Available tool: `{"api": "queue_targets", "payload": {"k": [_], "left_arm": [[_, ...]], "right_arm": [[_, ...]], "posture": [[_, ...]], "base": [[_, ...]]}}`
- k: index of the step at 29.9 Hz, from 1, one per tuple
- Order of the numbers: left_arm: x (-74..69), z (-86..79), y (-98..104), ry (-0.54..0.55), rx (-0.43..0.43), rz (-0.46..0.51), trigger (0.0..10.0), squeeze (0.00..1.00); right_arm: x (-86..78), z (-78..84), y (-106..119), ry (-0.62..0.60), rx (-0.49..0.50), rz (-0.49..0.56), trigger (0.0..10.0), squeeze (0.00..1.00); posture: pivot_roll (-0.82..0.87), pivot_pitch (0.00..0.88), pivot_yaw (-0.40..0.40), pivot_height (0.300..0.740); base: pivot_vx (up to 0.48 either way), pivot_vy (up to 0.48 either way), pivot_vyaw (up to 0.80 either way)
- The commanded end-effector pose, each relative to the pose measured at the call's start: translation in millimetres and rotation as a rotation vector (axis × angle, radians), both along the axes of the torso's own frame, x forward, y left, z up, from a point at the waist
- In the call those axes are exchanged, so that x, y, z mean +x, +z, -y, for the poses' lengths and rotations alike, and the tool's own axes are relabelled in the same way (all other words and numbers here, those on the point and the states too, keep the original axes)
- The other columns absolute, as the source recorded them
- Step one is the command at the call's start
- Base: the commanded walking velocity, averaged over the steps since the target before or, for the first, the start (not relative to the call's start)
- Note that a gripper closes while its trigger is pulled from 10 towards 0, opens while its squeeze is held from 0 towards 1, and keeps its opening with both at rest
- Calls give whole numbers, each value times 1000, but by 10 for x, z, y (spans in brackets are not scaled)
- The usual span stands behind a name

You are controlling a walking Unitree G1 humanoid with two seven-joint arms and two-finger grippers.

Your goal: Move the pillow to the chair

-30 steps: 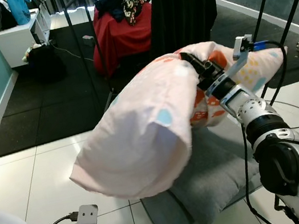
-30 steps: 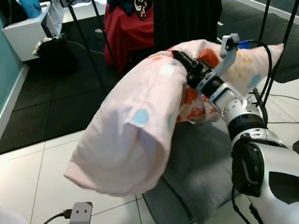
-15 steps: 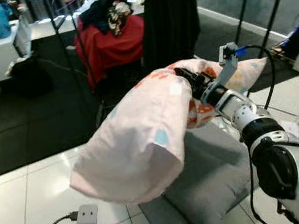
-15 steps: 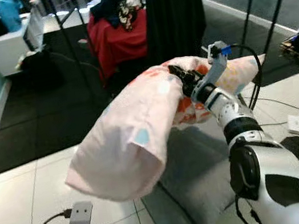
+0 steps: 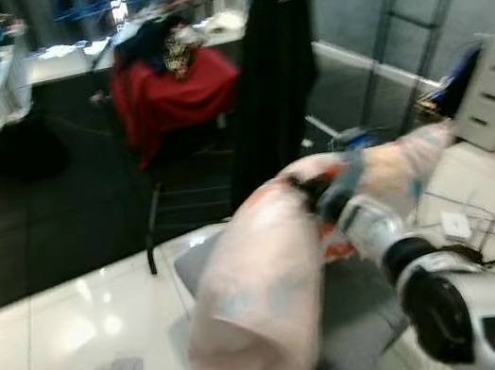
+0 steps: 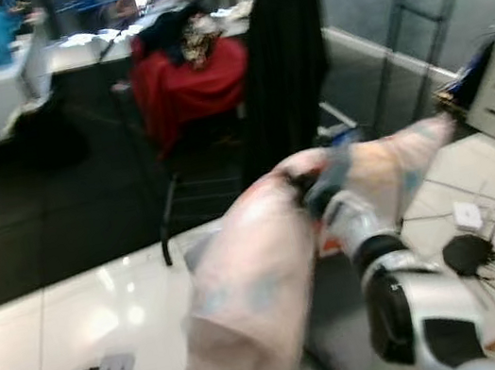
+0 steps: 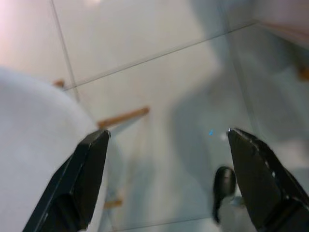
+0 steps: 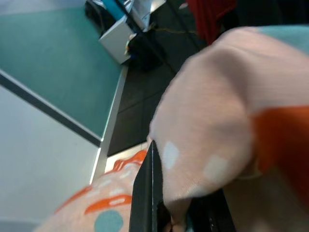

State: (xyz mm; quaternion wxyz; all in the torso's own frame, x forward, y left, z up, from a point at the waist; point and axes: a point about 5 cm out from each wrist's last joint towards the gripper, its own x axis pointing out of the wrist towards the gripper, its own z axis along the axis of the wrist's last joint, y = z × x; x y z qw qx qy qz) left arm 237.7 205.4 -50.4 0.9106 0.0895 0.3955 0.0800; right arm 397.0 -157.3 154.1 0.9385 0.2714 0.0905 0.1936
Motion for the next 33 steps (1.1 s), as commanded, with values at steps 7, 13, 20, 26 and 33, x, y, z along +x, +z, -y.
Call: {"api": "queue_targets", "payload": {"k": [7, 13, 20, 26, 33], "left_arm": [[38, 0, 27, -15, 13, 11, 10000, 0], [41, -4, 30, -21, 17, 11, 10000, 0], [47, -5, 34, -26, 18, 12, 10000, 0], [48, -8, 37, -27, 20, 14, 10000, 0], [50, -11, 39, -24, 25, 17, 10000, 0]], "right_arm": [[42, 144, 154, -65, -9, 73, 10000, 0], [45, 167, 142, -98, -27, 66, 10000, 0], [40, 158, 159, -87, 5, 97, 10000, 0], [10, -114, 231, 137, 1, 208, 10000, 0], [-3, -283, 513, 308, 65, 384, 10000, 0]], "posture": [[-91, 0, -51, 723], [-89, 0, -49, 723], [-90, 0, -47, 723], [-91, 0, -46, 723], [-91, 0, -43, 723]], "base": [[0, 0, 0], [0, 0, 0], [0, 0, 0], [0, 0, 533], [0, 0, 800]]}}
